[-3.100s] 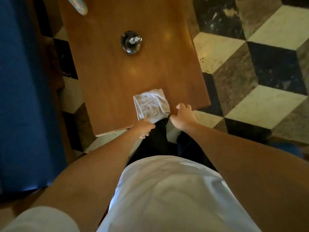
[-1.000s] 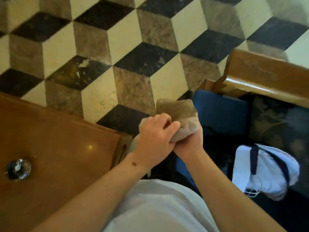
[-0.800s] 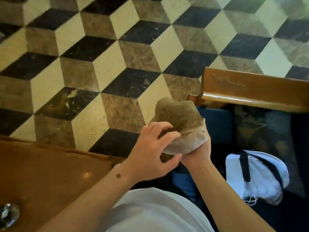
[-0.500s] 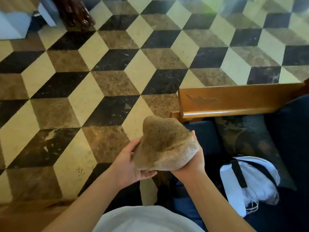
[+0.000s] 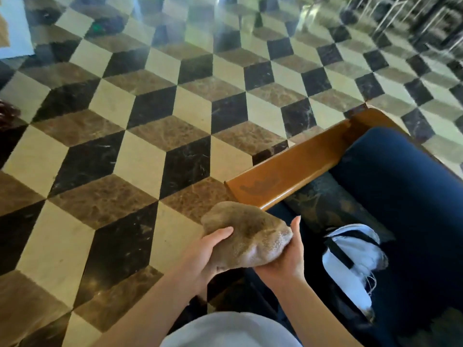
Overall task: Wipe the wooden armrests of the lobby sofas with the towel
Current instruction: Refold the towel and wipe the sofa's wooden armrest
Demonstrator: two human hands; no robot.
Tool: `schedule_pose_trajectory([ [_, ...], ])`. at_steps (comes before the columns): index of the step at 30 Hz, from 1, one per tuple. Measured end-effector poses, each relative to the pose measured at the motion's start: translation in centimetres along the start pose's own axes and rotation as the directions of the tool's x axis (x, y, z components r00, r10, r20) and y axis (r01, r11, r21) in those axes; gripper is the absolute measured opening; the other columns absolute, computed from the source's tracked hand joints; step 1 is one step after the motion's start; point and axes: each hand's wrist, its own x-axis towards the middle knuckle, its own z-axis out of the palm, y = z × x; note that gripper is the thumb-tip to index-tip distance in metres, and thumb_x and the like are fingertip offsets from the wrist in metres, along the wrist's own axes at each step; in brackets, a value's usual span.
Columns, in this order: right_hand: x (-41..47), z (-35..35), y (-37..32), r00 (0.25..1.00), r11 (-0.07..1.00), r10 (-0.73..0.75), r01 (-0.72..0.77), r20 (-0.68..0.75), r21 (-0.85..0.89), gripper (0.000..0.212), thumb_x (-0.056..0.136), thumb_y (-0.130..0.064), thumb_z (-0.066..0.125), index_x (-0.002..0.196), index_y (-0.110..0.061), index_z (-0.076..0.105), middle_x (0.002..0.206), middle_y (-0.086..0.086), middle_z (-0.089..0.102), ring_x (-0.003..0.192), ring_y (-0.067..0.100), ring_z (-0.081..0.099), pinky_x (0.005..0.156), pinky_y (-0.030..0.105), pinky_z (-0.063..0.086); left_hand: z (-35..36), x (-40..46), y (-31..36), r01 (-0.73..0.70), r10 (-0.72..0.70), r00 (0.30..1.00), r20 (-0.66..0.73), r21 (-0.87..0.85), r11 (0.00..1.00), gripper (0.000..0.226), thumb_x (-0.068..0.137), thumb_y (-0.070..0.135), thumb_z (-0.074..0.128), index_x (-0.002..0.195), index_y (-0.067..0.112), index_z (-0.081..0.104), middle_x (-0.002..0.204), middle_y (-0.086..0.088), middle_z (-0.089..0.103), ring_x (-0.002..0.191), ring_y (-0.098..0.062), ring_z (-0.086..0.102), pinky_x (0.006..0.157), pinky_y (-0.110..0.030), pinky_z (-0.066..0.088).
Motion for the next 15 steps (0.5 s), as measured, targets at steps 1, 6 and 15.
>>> schedule_pose_trajectory([
  [1,0.3,0.5,-0.2,1.0,1.0,-0.017,0.017,0.008,0.008,0.097,0.077,-0.084,0.055,0.142,-0.012,0.057,0.146,0.023,0.056,0.134,0.046,0.053,0.114,0.064,0.037,0.3,0.2,0.7,0.004,-0.004,1.0,0.014,-0.003,1.0,0.054,0.074,0.02,0.086,0.123,0.017,0.064,0.104,-0.007,0.08,0.093,-0.026,0.078,0.067,-0.038,0.063],
  [6,4.2,2.9,-3.6,0.989,0.99,-0.14,0.141,-0.047,0.029,0.086,0.088,-0.077,0.05,0.148,-0.015,0.051,0.15,0.02,0.053,0.136,0.042,0.052,0.117,0.06,0.035,2.7,3.6,5.3,0.034,-0.031,0.997,0.075,-0.03,0.999,0.058,0.069,0.017,0.085,0.124,0.015,0.065,0.109,-0.01,0.079,0.098,-0.027,0.077,0.074,-0.041,0.063],
  [15,13.3,5.5,-8.9,0.947,0.947,-0.313,0.306,0.068,0.103,0.1,0.078,-0.07,0.07,0.154,-0.012,0.039,0.158,0.026,0.038,0.146,0.046,0.036,0.123,0.063,0.019,9.8,11.0,14.9,0.064,-0.072,0.981,0.178,0.05,0.997,0.041,0.077,0.018,0.079,0.115,0.008,0.074,0.111,-0.015,0.077,0.089,-0.027,0.078,0.06,-0.034,0.062],
])
